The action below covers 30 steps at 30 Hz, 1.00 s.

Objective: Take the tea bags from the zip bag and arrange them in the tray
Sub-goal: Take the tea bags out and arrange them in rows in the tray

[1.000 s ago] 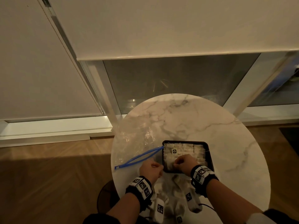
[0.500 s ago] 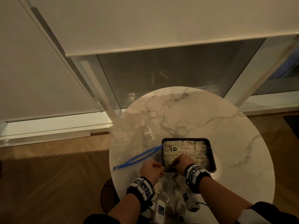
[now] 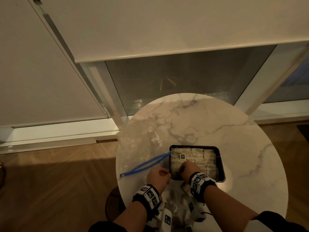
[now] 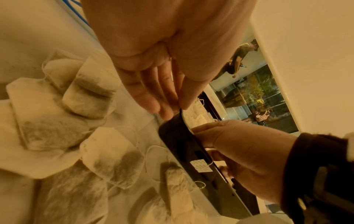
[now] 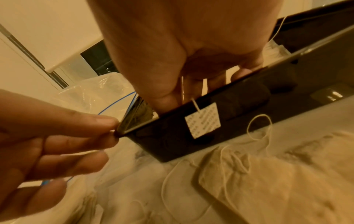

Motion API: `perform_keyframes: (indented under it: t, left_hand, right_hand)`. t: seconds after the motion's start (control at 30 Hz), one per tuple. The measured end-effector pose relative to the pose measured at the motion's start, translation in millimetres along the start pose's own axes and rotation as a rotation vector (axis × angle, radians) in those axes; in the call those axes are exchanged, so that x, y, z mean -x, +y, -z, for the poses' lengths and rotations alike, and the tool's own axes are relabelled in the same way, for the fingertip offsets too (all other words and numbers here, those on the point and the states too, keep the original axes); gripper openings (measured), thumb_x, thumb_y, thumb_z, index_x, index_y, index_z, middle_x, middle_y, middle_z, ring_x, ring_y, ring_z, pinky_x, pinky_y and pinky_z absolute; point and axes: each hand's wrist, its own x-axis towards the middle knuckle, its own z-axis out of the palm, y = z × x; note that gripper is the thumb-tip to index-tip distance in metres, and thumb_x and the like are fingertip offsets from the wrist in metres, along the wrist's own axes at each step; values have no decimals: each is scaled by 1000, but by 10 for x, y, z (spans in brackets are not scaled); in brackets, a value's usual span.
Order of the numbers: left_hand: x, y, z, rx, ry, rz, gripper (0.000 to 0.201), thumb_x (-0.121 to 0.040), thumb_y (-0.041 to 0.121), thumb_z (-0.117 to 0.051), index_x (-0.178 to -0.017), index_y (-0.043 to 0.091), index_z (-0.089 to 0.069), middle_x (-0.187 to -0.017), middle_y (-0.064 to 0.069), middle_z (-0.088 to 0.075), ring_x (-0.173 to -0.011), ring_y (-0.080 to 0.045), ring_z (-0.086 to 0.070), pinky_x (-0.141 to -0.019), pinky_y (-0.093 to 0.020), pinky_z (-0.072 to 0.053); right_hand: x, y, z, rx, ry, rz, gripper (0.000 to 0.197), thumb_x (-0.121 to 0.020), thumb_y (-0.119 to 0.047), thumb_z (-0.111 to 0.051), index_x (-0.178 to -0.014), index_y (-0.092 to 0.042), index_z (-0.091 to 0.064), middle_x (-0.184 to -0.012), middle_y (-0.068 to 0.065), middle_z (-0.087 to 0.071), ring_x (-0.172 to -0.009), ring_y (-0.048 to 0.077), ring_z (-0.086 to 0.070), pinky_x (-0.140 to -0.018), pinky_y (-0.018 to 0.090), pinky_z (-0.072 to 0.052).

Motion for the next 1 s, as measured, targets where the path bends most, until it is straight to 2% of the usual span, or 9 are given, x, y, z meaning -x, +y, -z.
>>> perform_keyframes:
  t: [0.1,0.27,0.4,0.47,0.53,0.63,0.73,0.87,1.0]
  left_hand:
    - [20,-5,59,-12,5,-41,8,-83,24,-77,-86,30,-72,-78,4,-74,-70,-11,-72,-69,-31,-62]
    - [70,-39,197,45,23,-108,9,-84,20,-76,-85,28,-72,-81,3,-74,-74,-17,-71,-75,-39,-62]
    - [158,-60,361,128,70,-136,4,-91,23,-71,-87,22,-71,-81,0,-72,-74,-17,-69,-72,-32,-61]
    - [184,-119,454,146,86,-153,6,-92,20,-68,-88,18,-71,-81,-3,-72,-72,-17,-67,-67,-26,-58]
    - [203,-198,549,130,93,-173,5,-93,17,-68,-89,16,-71,-81,-5,-71,-71,-17,-67,-62,-22,-56]
    - [228,-352,699,88,103,-176,3,-91,15,-69,-90,16,-72,-80,-5,-72,-70,-16,-67,-63,-25,-57]
    - [216,-526,831,25,102,-165,5,-90,17,-69,-87,18,-73,-74,0,-73,-67,-16,-69,-70,-34,-60]
    - [272,-733,931,-51,62,-118,7,-91,24,-70,-84,23,-70,-75,1,-73,-66,-15,-69,-73,-36,-60]
    - [273,-883,1010,-115,27,-60,9,-86,23,-74,-80,27,-69,-78,0,-73,-75,-18,-70,-78,-39,-60]
  right_hand:
    - [54,-5,58,-19,33,-3,16,-84,-30,-61,-98,-28,-68,-101,-1,-67,-91,20,-64,-84,32,-54]
    - [181,67,126,-96,117,33,8,-80,-41,-64,-84,-35,-67,-92,-7,-69,-86,15,-65,-84,35,-57]
    - [356,132,151,-209,198,125,5,-82,-37,-69,-85,-34,-68,-85,-11,-68,-82,8,-64,-76,28,-56]
    - [458,156,145,-268,226,182,3,-84,-31,-70,-84,-33,-68,-81,-12,-66,-77,4,-62,-65,18,-49]
    - [551,181,117,-311,252,227,4,-85,-28,-71,-83,-32,-69,-79,-11,-67,-76,4,-62,-65,17,-47]
    - [680,211,42,-345,239,267,3,-85,-27,-71,-86,-29,-72,-81,-9,-69,-76,5,-63,-65,16,-47]
    - [770,214,-41,-364,243,297,5,-85,-22,-72,-84,-27,-72,-79,-5,-70,-76,8,-65,-70,23,-53]
    - [840,187,-190,-362,209,301,8,-87,-19,-70,-83,-26,-71,-79,-5,-69,-73,4,-61,-68,21,-46]
    - [922,151,-317,-300,177,239,4,-89,-28,-68,-89,-32,-69,-84,-9,-68,-75,1,-59,-64,17,-43]
